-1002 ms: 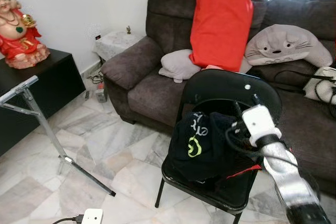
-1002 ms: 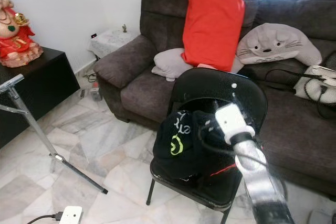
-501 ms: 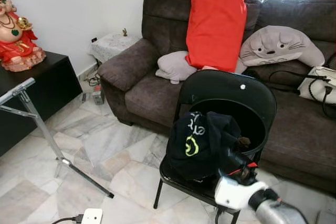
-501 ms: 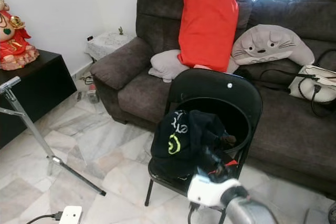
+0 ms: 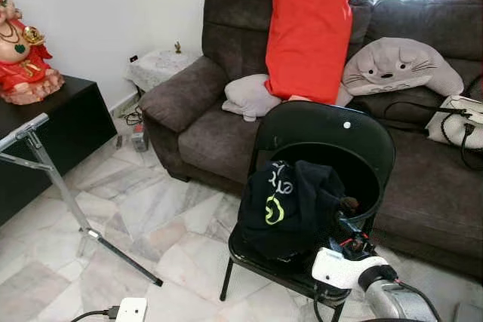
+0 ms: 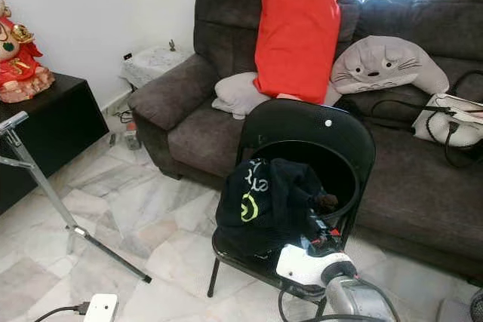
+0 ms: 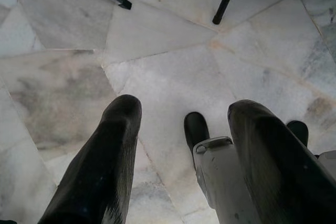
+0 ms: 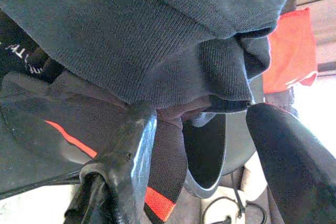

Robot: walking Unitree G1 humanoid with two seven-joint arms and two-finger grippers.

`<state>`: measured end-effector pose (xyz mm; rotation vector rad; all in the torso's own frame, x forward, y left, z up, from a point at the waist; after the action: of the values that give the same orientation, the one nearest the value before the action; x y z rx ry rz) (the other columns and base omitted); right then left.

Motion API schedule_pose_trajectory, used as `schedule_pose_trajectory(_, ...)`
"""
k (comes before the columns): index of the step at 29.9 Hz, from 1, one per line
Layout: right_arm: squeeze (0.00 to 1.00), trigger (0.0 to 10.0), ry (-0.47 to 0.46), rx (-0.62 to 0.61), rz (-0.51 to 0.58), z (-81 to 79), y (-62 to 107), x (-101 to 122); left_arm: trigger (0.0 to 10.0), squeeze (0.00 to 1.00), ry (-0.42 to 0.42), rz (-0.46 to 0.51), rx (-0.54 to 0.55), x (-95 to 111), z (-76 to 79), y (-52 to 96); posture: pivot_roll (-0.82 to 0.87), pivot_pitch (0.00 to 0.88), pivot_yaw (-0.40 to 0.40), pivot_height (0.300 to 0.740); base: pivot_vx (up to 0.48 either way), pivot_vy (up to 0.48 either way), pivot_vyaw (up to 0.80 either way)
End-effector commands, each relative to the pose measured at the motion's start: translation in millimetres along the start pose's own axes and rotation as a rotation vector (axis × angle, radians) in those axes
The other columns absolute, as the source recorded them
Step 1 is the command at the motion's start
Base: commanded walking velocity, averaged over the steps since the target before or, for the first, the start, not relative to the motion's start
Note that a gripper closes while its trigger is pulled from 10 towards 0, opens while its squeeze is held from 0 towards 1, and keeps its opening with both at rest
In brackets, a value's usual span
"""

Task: Hang hanger

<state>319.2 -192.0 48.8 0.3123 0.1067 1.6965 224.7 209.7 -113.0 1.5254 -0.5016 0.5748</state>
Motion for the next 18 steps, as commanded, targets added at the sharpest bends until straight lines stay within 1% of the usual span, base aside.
schedule_pose_trajectory(1, 0.00, 10.0, -0.001, 0.013, 0.043, -3.5, 0.2, 11, 10.0, 0.00, -0.012, -0.013, 0.006, -1, -5.1, 0.4, -0.07, 0.000, 0.073, 0.740, 0.000, 0.000, 0.00)
schedule_pose_trajectory(6, 0.00, 10.0, 0.002, 0.010, 0.018, -7.4, 1.9, 10, 10.0, 0.00, -0.011, -0.012, 0.006, -1, -5.1, 0.5, -0.07, 0.000, 0.072, 0.740, 0.000, 0.000, 0.00)
schedule_pose_trajectory(12, 0.00, 10.0, 0.019, -0.023, -0.067, -5.0, 0.8, -9, 10.0, 0.00, -0.010, -0.012, 0.006, -1, -4.8, 0.6, -0.07, 0.000, 0.070, 0.740, 0.000, 0.000, 0.00)
schedule_pose_trajectory(18, 0.00, 10.0, 0.033, -0.024, -0.101, -7.0, 0.1, -19, 10.0, 0.00, -0.007, -0.011, 0.006, -2, -4.6, 0.6, -0.06, 0.000, 0.066, 0.740, 0.000, 0.000, 0.00)
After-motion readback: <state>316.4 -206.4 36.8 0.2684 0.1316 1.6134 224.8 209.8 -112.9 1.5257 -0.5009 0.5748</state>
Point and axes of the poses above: a point about 5 cm out from each wrist's last joint towards the gripper, its own y axis pointing back from the gripper into the wrist, its own x axis along the axis of the wrist's last joint, z = x × y, the point moved 5 cm from there along -y, pointing out of the wrist towards the gripper, and after that the axes turned 1 degree about y, right-handed, at the moved point
